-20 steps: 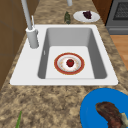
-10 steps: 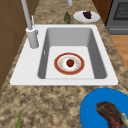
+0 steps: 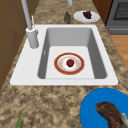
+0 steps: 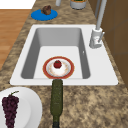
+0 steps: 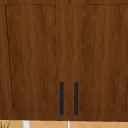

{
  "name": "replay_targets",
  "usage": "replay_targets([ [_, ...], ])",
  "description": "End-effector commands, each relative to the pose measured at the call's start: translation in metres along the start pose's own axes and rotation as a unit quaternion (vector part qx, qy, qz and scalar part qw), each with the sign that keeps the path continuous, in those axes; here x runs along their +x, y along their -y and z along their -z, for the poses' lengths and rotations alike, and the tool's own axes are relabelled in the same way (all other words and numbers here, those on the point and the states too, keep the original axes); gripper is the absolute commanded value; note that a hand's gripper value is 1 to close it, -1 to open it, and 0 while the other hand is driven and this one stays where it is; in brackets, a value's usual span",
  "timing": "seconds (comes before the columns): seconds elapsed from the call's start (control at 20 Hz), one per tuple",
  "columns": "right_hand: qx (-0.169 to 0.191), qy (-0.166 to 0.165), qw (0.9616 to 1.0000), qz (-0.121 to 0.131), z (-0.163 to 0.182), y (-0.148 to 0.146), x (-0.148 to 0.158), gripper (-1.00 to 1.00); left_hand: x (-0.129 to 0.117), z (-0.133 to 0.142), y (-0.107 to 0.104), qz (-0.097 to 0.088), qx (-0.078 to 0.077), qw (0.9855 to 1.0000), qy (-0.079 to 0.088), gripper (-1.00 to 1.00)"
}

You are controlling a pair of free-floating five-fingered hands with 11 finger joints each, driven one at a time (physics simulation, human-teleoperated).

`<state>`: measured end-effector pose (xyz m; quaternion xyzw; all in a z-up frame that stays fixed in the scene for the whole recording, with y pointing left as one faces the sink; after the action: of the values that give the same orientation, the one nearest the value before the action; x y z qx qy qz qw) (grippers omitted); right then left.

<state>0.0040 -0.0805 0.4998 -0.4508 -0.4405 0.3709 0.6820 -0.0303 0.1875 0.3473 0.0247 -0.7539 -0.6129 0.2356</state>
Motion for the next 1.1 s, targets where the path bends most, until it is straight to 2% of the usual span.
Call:
replay_targets([
  [0.0, -0.008, -0.018, 0.9974, 0.069, -0.005, 0.000, 0.004, -1.00, 0.000, 0.000, 0.000, 0.000, 0.000, 1.0000, 0.000, 0.00],
  [0.5, 0.001, -0.035, 0.9922, 0.120, -0.011, 0.001, 0.015, -1.00, 0.000, 0.000, 0.000, 0.000, 0.000, 1.0000, 0.000, 0.00],
  [1.05, 0.010, -0.040, 0.9871, 0.155, -0.017, 0.031, 0.027, -1.00, 0.000, 0.000, 0.000, 0.000, 0.000, 1.0000, 0.000, 0.00],
])
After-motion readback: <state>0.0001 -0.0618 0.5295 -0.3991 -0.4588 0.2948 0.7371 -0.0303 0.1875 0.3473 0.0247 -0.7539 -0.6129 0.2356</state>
